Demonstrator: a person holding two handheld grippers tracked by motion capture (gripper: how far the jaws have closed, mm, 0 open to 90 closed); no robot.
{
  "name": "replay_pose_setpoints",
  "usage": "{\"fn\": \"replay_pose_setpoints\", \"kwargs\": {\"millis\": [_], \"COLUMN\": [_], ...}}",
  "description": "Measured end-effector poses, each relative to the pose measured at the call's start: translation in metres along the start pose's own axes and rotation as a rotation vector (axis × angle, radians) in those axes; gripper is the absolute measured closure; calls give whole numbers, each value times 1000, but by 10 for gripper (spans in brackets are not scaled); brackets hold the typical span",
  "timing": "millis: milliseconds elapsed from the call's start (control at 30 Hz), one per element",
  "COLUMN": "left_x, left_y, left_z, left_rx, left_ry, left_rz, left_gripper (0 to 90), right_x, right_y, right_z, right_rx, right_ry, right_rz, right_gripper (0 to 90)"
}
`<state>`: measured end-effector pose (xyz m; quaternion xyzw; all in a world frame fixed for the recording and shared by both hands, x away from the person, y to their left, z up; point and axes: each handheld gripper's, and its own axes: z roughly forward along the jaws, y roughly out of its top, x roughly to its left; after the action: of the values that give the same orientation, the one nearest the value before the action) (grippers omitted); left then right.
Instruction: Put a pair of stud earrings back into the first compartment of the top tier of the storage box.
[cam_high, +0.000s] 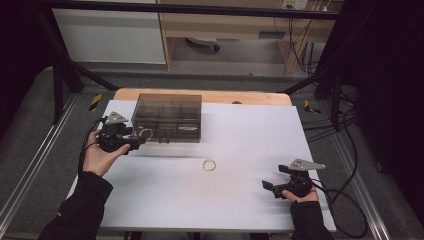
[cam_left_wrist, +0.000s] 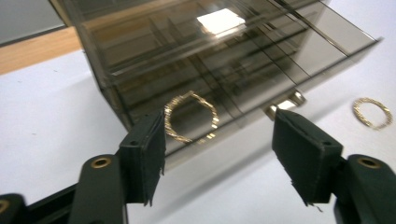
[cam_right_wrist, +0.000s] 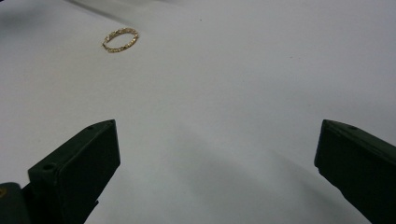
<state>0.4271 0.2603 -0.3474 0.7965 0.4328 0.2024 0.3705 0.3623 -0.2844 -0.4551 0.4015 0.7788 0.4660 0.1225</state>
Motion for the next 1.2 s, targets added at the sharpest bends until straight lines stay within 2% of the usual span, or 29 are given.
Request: {"fn": "replay_pose_setpoints", "kwargs": {"millis": [267, 667, 1200], "left_x": [-16, -35, -65], "left_y": [-11, -24, -33], "left_z": [2, 11, 30], "left_rx": [3, 13, 26], "left_ry": [-37, -81, -142], "left_rz": [28, 56, 79], "left_gripper": [240, 151, 121], "right_x": [0, 0, 0], "right_y": [0, 0, 0], "right_z": [0, 0, 0], "right_rx": [2, 2, 2], "right_ry": [0, 1, 1], "right_rz": [4, 4, 2], "right_gripper": [7, 6, 6]}}
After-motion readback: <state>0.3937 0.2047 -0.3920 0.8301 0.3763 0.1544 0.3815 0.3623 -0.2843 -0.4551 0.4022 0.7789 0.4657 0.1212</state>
